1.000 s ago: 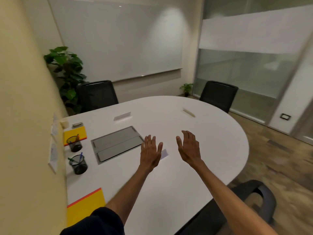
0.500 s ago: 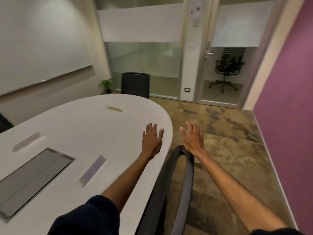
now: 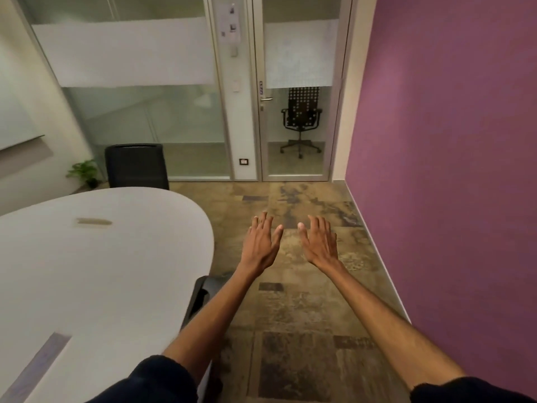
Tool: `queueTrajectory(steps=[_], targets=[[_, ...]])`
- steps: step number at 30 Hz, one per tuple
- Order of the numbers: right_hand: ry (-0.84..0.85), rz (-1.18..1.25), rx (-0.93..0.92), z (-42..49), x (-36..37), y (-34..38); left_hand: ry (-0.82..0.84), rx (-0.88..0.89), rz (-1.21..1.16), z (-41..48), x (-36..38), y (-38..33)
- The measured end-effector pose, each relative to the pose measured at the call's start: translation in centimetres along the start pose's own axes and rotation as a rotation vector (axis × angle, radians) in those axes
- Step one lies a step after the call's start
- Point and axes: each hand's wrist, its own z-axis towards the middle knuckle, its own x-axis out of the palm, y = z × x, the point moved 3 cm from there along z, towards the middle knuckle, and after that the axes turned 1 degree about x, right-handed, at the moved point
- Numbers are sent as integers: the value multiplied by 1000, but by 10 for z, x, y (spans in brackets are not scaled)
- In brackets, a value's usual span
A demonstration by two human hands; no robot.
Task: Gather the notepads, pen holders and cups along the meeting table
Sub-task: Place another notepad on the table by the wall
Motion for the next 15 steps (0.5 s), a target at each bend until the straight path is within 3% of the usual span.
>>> queueTrajectory(steps=[15], targets=[[13, -1, 29, 92, -29, -134, 48, -43, 142, 79, 104, -58]])
